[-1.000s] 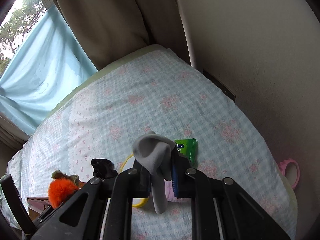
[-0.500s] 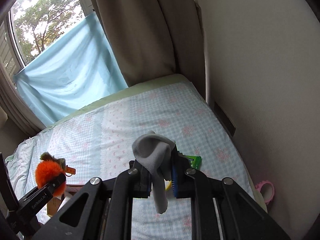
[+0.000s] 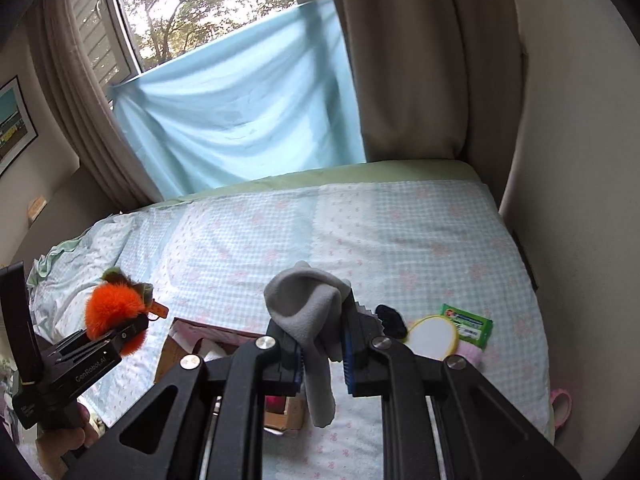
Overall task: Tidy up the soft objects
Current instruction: 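Carry the orange pompom and grey cloth over the cardboard box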
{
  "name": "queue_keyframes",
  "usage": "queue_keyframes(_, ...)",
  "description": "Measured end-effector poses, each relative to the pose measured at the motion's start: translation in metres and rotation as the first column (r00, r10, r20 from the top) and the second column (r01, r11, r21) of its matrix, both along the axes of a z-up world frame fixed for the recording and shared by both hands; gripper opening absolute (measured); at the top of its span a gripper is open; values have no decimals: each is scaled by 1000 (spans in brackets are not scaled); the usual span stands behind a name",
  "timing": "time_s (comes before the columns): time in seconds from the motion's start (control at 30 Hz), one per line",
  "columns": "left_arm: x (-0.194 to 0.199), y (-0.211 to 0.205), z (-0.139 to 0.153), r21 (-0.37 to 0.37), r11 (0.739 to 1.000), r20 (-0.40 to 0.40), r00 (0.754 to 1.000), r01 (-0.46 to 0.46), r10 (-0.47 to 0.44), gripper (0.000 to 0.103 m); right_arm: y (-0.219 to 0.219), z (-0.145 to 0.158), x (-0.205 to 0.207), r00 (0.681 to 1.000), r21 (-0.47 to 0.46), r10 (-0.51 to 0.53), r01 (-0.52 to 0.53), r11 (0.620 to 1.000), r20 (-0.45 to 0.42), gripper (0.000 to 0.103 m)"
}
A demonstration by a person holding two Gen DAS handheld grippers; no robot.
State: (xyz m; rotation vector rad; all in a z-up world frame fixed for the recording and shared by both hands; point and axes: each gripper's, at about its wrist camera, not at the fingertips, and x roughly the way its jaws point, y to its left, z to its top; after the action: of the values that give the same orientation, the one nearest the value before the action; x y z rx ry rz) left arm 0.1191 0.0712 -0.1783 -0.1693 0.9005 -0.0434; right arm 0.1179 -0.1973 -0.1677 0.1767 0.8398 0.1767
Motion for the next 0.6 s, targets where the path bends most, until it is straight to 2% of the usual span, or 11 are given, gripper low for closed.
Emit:
queue_keyframes(0.13, 6, 48, -13, 10, 1000, -43, 999, 23, -23, 32, 58, -15, 0, 999, 2, 34, -34, 999, -33, 14)
queue_keyframes(0.33, 25, 107, -44, 27, 995, -109, 990, 97, -94, 32, 133, -42, 10, 997, -15, 27, -28, 999, -79, 14)
queue_keyframes(0.6, 56, 140, -109, 48, 973, -236, 949, 227, -210, 32, 199, -96, 27, 981, 4, -59, 61, 998, -187, 14)
